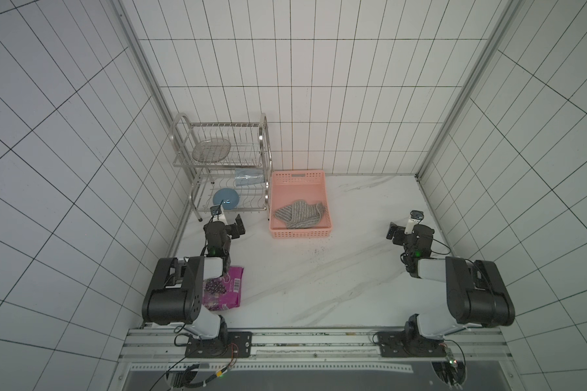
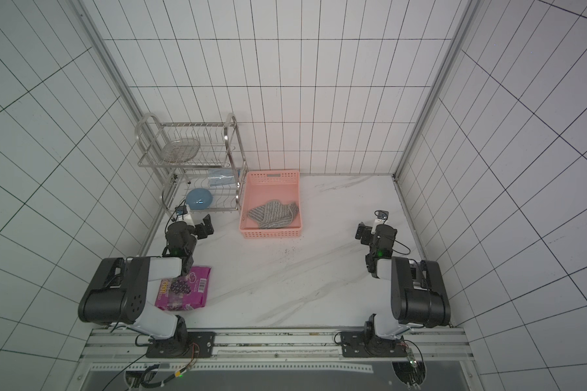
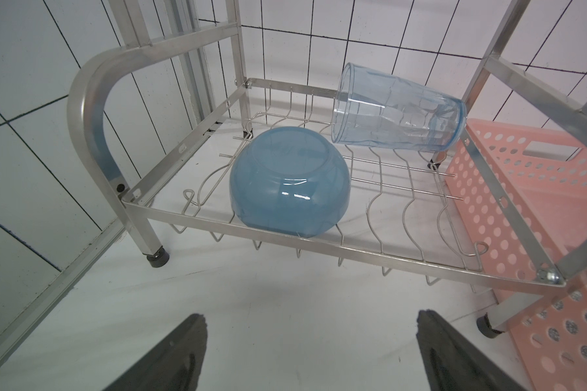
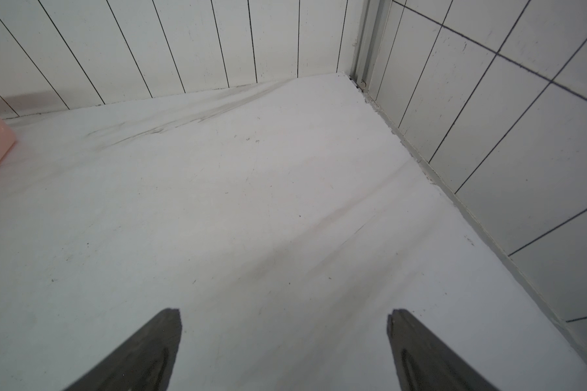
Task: Fold the square dishcloth
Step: Pick up the cleaning item from the bin.
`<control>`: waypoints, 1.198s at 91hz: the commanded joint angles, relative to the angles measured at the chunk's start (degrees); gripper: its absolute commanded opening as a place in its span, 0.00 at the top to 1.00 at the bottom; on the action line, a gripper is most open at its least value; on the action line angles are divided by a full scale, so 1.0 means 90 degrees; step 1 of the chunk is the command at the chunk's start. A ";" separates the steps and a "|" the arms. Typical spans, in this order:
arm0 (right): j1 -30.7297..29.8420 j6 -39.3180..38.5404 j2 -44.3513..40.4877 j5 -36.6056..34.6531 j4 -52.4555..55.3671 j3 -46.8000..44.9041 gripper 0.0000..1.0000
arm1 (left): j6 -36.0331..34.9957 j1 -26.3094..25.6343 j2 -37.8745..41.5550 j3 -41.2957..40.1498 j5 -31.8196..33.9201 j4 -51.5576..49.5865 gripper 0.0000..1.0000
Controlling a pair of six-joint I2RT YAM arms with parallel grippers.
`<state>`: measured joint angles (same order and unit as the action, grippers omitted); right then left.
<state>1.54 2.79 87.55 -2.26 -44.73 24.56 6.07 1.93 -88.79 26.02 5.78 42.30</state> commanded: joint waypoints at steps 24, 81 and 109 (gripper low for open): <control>0.0031 0.0271 -0.1196 -0.0711 0.1764 0.0542 0.01 | 0.0354 0.0096 0.0598 0.0382 0.0403 -0.1151 0.02; -0.1641 0.2089 -0.1735 -0.1453 0.6864 0.3318 0.01 | 0.2075 -0.0047 0.3029 0.0756 0.0751 -0.3690 0.02; -0.3262 0.2196 -0.1011 -0.1757 0.7557 0.4295 0.01 | 0.2354 -0.0557 0.3302 0.1291 0.0650 -0.4835 0.02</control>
<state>-23.90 21.12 75.50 -15.55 17.85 59.68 25.47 -1.23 -60.40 35.97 13.04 4.36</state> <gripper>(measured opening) 0.989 0.980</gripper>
